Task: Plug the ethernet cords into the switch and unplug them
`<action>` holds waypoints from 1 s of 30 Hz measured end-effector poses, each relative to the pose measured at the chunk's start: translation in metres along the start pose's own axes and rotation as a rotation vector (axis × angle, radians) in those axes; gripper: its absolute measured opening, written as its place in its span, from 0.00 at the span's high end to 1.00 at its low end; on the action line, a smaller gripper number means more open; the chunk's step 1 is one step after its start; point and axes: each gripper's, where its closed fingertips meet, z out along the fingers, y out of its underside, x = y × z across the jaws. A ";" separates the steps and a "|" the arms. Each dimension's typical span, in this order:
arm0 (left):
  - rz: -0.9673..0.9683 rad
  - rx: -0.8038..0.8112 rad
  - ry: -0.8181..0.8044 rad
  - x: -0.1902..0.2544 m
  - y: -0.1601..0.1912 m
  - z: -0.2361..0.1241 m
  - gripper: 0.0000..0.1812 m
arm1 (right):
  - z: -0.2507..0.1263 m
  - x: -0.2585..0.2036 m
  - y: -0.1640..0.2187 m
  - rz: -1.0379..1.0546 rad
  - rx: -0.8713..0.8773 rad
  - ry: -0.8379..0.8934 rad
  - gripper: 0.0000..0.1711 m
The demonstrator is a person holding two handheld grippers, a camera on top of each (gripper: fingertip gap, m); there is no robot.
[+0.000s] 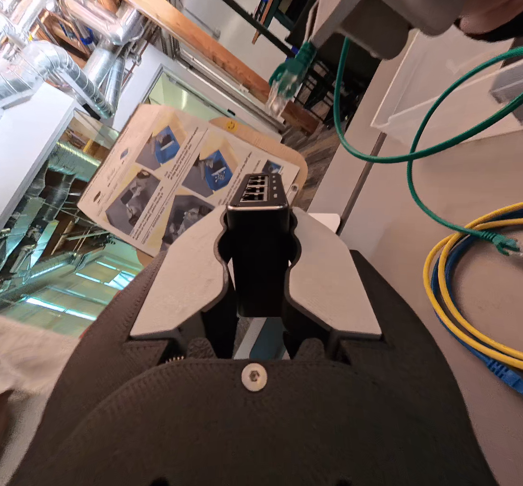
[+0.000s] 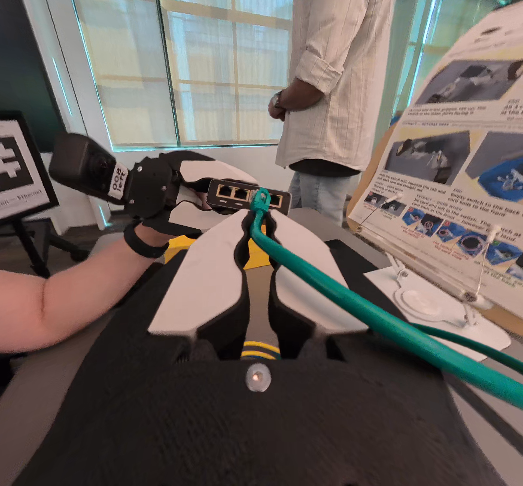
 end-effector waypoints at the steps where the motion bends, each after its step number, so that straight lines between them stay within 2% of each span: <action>1: -0.001 0.017 0.006 0.001 -0.005 0.002 0.80 | 0.001 -0.005 0.000 -0.047 -0.018 -0.009 0.95; 5: 0.024 0.054 0.032 0.008 -0.016 0.007 0.80 | 0.004 -0.011 0.007 -0.229 -0.106 0.047 0.95; 8: 0.048 0.062 0.049 0.015 -0.019 0.005 0.80 | 0.006 -0.016 0.010 -0.288 -0.149 0.039 0.95; 16: 0.084 0.075 0.046 0.020 -0.029 0.004 0.80 | 0.002 -0.022 0.003 -0.271 -0.146 0.012 0.95; 19: 0.069 0.094 0.048 0.019 -0.034 0.000 0.80 | 0.001 -0.025 0.007 -0.311 -0.200 0.021 0.95; 30: 0.243 0.069 0.042 0.034 -0.053 -0.004 0.80 | -0.011 -0.035 0.006 -0.277 -0.275 -0.057 0.95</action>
